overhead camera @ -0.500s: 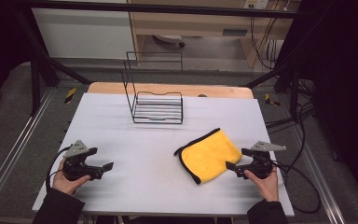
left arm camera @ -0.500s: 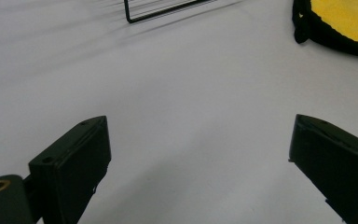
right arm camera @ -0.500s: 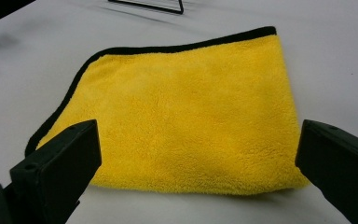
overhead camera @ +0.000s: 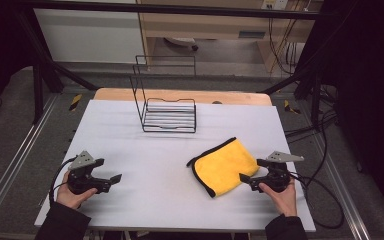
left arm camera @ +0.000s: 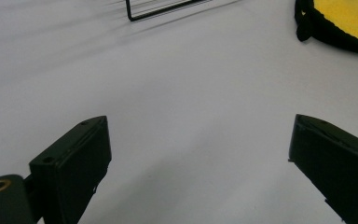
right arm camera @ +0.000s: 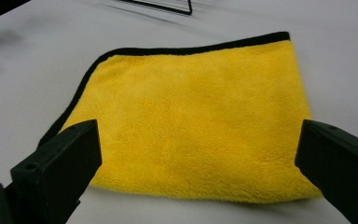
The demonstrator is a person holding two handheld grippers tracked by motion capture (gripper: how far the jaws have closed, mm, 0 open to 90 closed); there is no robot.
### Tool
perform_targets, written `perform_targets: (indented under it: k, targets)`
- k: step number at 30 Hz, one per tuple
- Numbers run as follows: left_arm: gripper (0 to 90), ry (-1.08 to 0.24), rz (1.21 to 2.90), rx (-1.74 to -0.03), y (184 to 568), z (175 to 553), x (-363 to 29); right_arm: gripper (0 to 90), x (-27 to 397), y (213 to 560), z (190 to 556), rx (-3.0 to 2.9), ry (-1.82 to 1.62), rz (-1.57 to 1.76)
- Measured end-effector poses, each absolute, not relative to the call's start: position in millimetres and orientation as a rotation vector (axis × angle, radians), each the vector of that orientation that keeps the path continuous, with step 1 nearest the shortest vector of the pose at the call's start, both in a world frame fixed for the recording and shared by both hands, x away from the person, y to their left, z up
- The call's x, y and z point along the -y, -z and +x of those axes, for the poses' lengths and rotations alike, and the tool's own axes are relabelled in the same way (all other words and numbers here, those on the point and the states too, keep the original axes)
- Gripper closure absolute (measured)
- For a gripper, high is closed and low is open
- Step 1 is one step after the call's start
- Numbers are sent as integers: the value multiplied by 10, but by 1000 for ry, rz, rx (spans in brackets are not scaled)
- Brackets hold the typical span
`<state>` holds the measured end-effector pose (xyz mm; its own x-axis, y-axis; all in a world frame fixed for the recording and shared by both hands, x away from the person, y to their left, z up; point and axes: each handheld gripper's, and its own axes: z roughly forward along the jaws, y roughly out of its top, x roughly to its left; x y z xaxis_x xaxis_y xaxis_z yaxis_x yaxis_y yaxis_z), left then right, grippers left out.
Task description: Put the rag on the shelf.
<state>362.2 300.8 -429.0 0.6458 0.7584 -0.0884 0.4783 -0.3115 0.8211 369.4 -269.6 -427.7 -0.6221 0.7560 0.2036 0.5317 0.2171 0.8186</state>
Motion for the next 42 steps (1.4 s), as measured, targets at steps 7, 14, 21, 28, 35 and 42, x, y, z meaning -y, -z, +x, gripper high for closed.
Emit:
perform_targets:
  k: [7, 14, 21, 28, 35, 42]
  targets:
    - [56, -400, 1981, -970, 4294, 3616, -3003, 32, 2499, 4247, 3671, -2292, -1356, 1173]
    - [56, -408, 1982, -975, 4297, 3612, -2989, 55, 2277, 4244, 3610, -2343, -1319, 1133]
    - [57, -412, 1982, -975, 4293, 3608, -2998, 166, 1967, 4271, 3528, -2410, -1307, 1070]
    - [61, -416, 1985, -976, 4294, 3603, -2995, 358, 1798, 4361, 3435, -2472, -1253, 1005]
    - [67, -421, 1995, -969, 4292, 3597, -2980, 482, 1751, 4444, 3360, -2517, -1200, 993]
    - [71, -423, 2006, -962, 4291, 3598, -2965, 525, 1705, 4493, 3340, -2518, -1156, 969]
